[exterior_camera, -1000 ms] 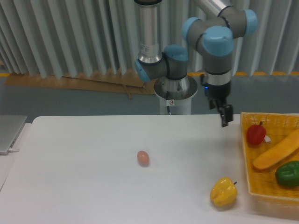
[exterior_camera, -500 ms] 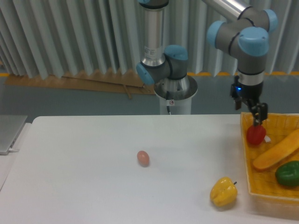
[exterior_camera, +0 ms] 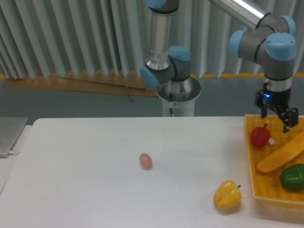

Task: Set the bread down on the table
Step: 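Move the gripper over the yellow basket above the orange loaf, then lower the open gripper into the basket onto the orange loaf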

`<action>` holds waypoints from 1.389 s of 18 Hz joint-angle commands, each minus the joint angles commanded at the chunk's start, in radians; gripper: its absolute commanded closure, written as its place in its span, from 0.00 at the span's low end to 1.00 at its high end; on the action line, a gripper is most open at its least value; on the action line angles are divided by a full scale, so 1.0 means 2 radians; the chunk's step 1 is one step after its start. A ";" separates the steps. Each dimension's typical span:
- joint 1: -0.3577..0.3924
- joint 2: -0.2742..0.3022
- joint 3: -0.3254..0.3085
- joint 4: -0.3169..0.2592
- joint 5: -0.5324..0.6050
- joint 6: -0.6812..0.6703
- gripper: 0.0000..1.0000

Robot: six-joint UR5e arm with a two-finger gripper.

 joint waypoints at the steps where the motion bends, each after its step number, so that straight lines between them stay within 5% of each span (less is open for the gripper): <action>1: 0.002 -0.007 0.002 0.005 0.000 0.000 0.00; 10: 0.001 -0.058 -0.004 0.004 0.004 0.000 0.00; 25: 0.042 -0.076 0.005 0.011 -0.008 0.099 0.00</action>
